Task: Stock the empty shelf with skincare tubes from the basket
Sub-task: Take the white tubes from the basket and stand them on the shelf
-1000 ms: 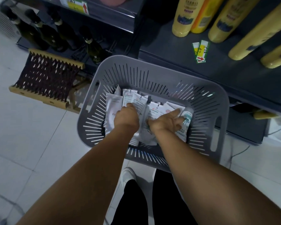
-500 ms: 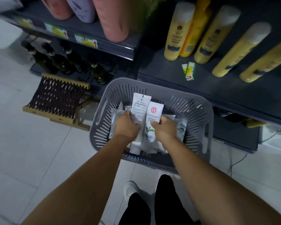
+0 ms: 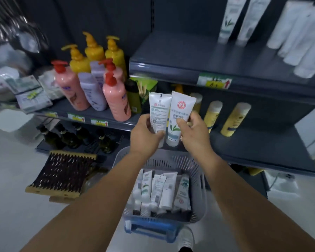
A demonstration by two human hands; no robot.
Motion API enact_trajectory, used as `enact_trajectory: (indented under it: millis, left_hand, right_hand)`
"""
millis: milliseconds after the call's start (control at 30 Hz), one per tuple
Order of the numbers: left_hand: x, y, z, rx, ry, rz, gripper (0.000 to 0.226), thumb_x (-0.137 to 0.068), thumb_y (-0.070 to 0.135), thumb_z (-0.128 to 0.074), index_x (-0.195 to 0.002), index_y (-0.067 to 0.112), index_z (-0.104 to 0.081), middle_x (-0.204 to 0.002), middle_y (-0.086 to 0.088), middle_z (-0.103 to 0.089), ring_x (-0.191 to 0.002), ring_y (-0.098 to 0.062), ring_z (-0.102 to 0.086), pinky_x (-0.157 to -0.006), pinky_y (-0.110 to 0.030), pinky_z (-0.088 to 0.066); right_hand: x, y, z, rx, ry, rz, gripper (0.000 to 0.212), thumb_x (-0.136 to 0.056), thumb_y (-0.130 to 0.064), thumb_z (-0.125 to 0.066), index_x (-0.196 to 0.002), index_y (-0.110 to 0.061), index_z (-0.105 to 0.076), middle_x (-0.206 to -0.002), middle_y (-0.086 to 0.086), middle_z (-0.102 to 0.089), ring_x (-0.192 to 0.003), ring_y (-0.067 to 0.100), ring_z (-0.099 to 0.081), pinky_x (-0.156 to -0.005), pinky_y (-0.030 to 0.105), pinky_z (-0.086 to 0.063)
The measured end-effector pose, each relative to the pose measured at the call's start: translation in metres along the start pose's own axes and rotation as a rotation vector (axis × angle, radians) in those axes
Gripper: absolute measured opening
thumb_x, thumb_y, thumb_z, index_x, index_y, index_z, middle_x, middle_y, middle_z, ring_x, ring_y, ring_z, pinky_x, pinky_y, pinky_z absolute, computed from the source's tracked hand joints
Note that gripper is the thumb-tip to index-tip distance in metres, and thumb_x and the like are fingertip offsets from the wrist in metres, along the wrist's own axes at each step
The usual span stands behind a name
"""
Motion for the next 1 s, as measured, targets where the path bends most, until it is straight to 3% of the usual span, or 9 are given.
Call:
enact_trajectory:
  millis: [133,233,400,467,667,1000]
  left_hand:
    - [-0.014,0.054,-0.002,0.064,0.01,-0.11,0.05,-0.073,0.011,-0.079,-0.116,0.02,-0.054,-0.102,0.01,-0.064,-0.089,-0.006,-0.062,-0.083,-0.024,-0.051]
    - [-0.026,0.091,-0.007,0.072,0.015,-0.173,0.051,-0.074,0.011,-0.078,-0.118,0.02,-0.055,-0.103,0.012,-0.064,-0.09,-0.004,-0.061,-0.08,-0.019,-0.046]
    - [-0.051,0.148,-0.023,0.096,0.001,-0.25,0.046,-0.078,0.014,-0.075,-0.118,0.024,-0.056,-0.1,0.016,-0.062,-0.087,-0.001,-0.058,-0.067,-0.009,-0.042]
    - [-0.065,0.167,-0.032,0.109,-0.013,-0.261,0.046,-0.079,0.014,-0.075,-0.119,0.024,-0.054,-0.1,0.015,-0.061,-0.087,-0.001,-0.056,-0.071,-0.013,-0.043]
    - [-0.123,0.211,-0.07,0.105,0.001,-0.263,0.048,-0.078,0.015,-0.075,-0.12,0.025,-0.052,-0.109,0.008,-0.065,-0.096,-0.01,-0.061,-0.083,-0.024,-0.049]
    - [-0.208,0.229,-0.152,0.057,-0.047,-0.206,0.046,-0.078,0.01,-0.074,-0.117,0.021,-0.052,-0.1,0.011,-0.062,-0.088,-0.008,-0.059,-0.077,-0.021,-0.044]
  right_hand:
    - [-0.018,-0.04,0.038,-0.046,0.086,0.092,0.017,-0.093,-0.015,-0.056,-0.108,-0.022,-0.058,-0.099,-0.011,-0.065,-0.093,0.01,-0.065,-0.08,0.028,-0.053]
    - [-0.03,-0.062,0.065,-0.089,0.12,0.17,0.019,-0.092,-0.011,-0.056,-0.106,-0.024,-0.058,-0.096,-0.015,-0.066,-0.088,-0.003,-0.064,-0.077,0.018,-0.052]
    - [-0.065,-0.086,0.104,-0.1,0.192,0.219,0.02,-0.092,-0.014,-0.058,-0.104,-0.031,-0.057,-0.098,-0.016,-0.067,-0.093,0.003,-0.065,-0.086,0.034,-0.055]
    - [-0.084,-0.093,0.118,-0.121,0.212,0.231,0.021,-0.092,-0.014,-0.058,-0.104,-0.03,-0.058,-0.103,-0.014,-0.068,-0.096,0.004,-0.066,-0.088,0.037,-0.055]
    - [-0.157,-0.098,0.16,-0.128,0.27,0.237,0.018,-0.092,-0.014,-0.058,-0.101,-0.029,-0.057,-0.098,-0.02,-0.066,-0.093,-0.002,-0.064,-0.089,0.036,-0.055]
    - [-0.27,-0.057,0.186,-0.061,0.313,0.132,0.018,-0.09,-0.019,-0.057,-0.101,-0.033,-0.058,-0.101,-0.014,-0.068,-0.095,0.01,-0.066,-0.09,0.045,-0.054]
Point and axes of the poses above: each hand's wrist, its own x-axis away from the middle knuckle, its own z-axis out of the back of the hand, y = z × x, the point moved 1 cm from there along -x, towards the middle knuckle
